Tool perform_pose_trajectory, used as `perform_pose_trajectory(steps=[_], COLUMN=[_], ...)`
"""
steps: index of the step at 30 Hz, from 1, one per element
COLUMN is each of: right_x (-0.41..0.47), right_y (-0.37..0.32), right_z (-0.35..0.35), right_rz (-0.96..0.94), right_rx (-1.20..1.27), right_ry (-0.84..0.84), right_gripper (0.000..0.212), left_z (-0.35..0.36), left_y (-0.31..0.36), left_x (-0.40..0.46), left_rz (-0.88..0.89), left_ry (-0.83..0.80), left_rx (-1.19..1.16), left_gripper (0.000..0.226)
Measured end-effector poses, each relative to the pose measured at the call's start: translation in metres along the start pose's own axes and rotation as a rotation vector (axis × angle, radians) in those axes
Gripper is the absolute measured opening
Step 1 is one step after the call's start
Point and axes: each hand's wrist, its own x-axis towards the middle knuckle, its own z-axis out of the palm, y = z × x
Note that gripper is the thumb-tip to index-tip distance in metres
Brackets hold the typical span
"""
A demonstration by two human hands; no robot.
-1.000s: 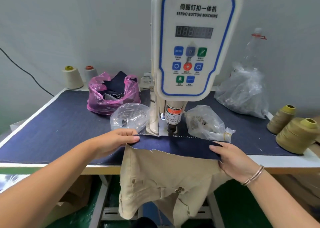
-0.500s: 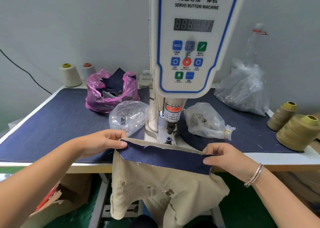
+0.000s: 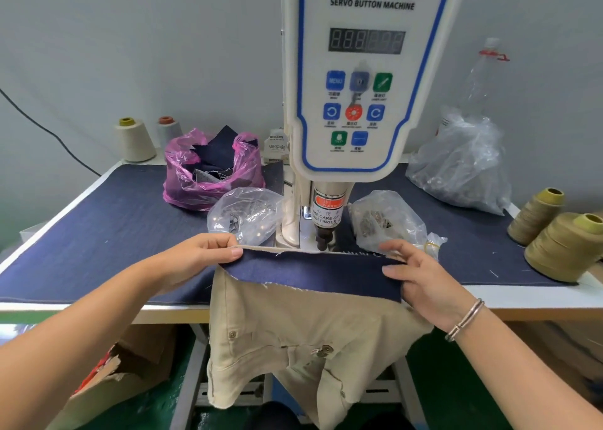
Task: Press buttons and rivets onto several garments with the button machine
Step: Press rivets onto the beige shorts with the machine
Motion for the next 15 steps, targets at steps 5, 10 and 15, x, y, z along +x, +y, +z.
perform_pose_trajectory(steps=[5, 10, 15], right_x=[0.004, -0.007, -0.010], right_y=[0.008, 0.013, 0.013], right_z=[-0.003, -0.021, -0.034], right_rz=[-0.016, -0.085, -0.188], right_rx=[0.147, 0.236, 0.121], right_ry=[0.174, 0.276, 0.383], right_gripper=[0.030, 0.030, 0.049], left_z=[0.021, 0.047, 0.064], left_y=[-0.002, 0.003, 0.009], left_x=[0.012, 0.029, 0.043], left_rz=[0.000, 0.007, 0.005], left_ry=[0.031, 0.066, 0.069], left_rx=[0.016, 0.001, 0.013], left_gripper=[0.029, 0.025, 0.029])
